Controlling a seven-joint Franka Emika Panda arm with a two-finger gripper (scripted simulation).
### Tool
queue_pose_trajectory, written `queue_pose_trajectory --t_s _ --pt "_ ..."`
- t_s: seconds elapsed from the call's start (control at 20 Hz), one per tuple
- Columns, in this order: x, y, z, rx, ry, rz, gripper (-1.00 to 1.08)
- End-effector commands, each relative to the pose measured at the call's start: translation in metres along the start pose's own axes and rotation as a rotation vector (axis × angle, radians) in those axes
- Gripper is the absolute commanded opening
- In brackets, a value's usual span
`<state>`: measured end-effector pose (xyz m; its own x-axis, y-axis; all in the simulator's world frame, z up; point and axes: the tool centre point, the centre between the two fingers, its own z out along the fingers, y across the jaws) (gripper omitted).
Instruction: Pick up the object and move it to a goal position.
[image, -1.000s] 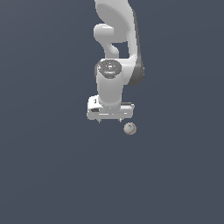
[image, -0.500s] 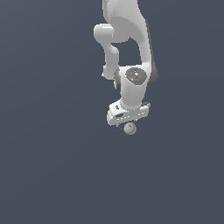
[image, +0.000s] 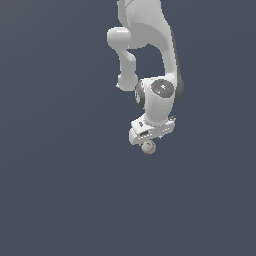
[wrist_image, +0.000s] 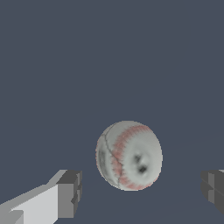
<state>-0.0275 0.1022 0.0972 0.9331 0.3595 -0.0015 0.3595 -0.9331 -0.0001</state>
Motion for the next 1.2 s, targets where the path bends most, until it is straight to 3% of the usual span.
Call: queue_pose_trajectory --t_s 0.0,0.7,0.75,1.15 --pt "0.0 0.0 0.004 0.0 0.0 0.0 1.0" --pt "0.0 -0.002 0.049 0.0 0.002 -0.006 1.0" --pt "0.0 -0.002 0.049 0.0 0.002 -0.006 -1.0" --pt "0.0 -0.002 0.049 0.0 0.002 -0.006 -1.0"
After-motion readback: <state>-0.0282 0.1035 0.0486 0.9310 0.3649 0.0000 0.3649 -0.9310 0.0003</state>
